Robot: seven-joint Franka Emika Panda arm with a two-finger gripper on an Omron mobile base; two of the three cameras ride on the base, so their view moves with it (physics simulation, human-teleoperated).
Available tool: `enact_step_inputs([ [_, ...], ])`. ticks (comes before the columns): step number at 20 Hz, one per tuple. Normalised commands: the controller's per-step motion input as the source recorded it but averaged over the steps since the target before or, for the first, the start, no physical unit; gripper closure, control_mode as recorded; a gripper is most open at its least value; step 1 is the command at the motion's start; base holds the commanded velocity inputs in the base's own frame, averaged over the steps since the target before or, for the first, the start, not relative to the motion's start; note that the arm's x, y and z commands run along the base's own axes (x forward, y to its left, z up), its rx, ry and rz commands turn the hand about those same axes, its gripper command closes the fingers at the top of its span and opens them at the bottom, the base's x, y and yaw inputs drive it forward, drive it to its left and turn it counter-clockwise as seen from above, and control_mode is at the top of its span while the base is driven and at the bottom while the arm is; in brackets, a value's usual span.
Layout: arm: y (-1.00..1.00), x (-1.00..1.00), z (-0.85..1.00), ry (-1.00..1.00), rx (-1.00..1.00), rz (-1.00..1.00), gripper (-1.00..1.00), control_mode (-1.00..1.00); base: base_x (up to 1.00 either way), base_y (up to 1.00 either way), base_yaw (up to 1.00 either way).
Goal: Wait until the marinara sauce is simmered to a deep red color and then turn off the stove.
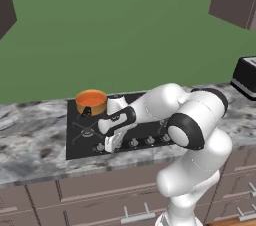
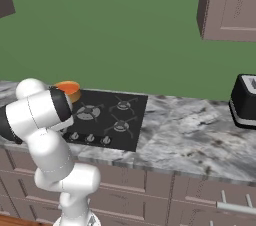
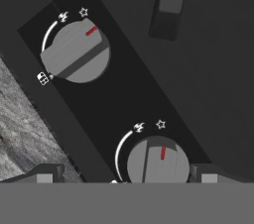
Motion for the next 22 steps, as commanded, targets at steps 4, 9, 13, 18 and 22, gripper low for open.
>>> enact_step_inputs([
  [4, 0.00, 0.00, 0.00, 0.00, 0.00, 0.00, -1.00, -1.00, 0.00, 0.00, 0.00],
  [9, 0.00, 0.00, 0.00, 0.00, 0.00, 0.00, -1.00, -1.00, 0.00, 0.00, 0.00],
  [13, 0.00, 0.00, 0.00, 0.00, 0.00, 0.00, -1.00, -1.00, 0.00, 0.00, 0.00],
  [18, 0.00, 0.00, 0.00, 0.00, 0.00, 0.00, -1.00, -1.00, 0.00, 0.00, 0.00],
  [22, 0.00, 0.00, 0.00, 0.00, 0.00, 0.00, 1.00, -1.00, 0.00, 0.00, 0.00],
])
